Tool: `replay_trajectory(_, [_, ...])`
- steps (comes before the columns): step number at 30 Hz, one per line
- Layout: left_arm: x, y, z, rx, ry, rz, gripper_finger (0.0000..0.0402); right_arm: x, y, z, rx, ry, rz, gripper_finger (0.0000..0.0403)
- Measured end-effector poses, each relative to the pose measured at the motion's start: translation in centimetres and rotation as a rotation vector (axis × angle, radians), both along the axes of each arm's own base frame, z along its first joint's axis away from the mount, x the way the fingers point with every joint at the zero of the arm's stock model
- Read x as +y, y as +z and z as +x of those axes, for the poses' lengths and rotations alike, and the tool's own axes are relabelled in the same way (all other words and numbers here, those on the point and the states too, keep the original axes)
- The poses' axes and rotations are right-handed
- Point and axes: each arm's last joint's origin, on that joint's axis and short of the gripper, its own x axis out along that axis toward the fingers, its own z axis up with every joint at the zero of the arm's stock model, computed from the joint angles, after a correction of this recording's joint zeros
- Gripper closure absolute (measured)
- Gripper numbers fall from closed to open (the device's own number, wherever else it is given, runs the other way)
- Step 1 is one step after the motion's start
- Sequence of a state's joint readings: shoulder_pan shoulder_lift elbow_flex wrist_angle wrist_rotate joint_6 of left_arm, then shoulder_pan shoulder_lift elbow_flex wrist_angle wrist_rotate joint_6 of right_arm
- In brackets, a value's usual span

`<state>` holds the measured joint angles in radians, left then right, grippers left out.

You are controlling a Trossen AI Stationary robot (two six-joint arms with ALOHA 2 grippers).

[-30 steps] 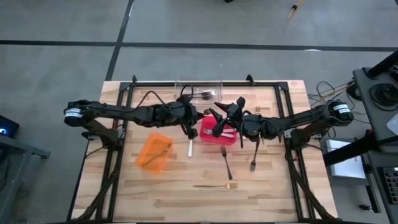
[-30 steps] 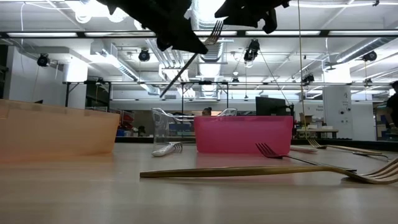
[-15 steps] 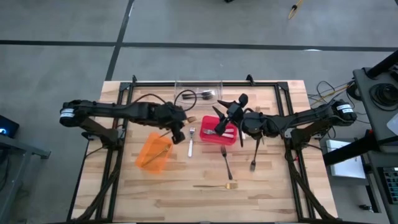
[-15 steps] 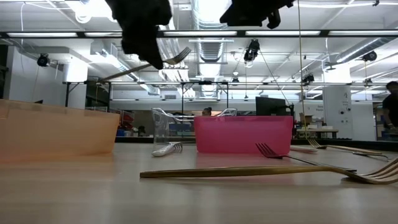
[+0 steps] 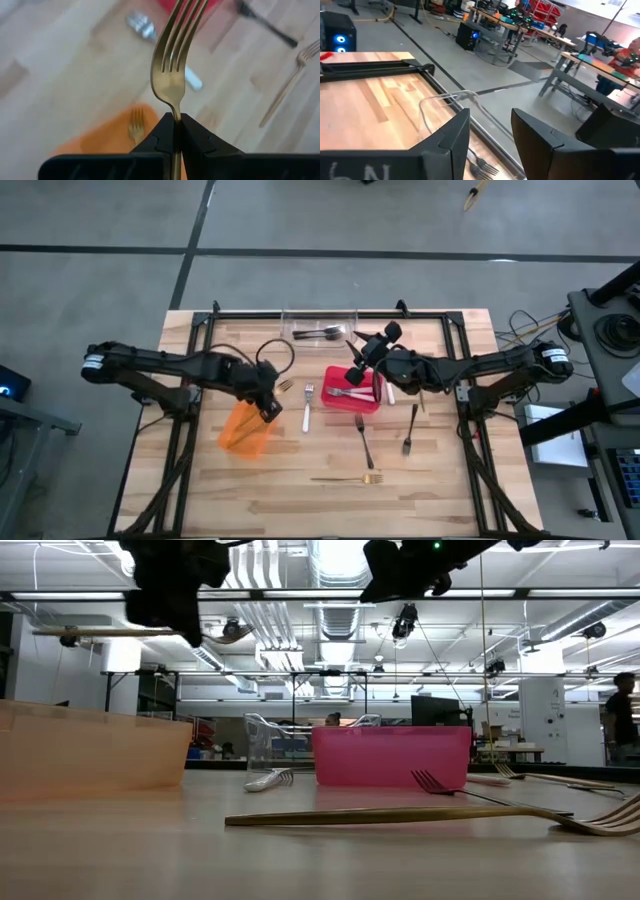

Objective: Sort silverware by color (type)
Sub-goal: Put the gold fork into the orange bin

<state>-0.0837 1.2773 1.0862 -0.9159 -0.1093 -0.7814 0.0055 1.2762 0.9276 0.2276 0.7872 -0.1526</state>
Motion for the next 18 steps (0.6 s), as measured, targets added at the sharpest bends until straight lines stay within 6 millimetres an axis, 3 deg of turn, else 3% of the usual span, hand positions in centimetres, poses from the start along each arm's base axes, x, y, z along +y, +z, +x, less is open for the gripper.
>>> replay_trajectory(8, [-2.5, -0.3, -1.0, 0.068, 0.061, -0.103, 0.0402, -1.1, -0.1, -0.1, 0.052, -0.029, -0.035, 0.0267])
replay_trajectory(18, [-4.3, -0.8, -2.2, 0.237, 0.095, -0.287, 0.0402, -1.2, -0.1, -0.1, 0.111, -0.019, -0.091, 0.0275])
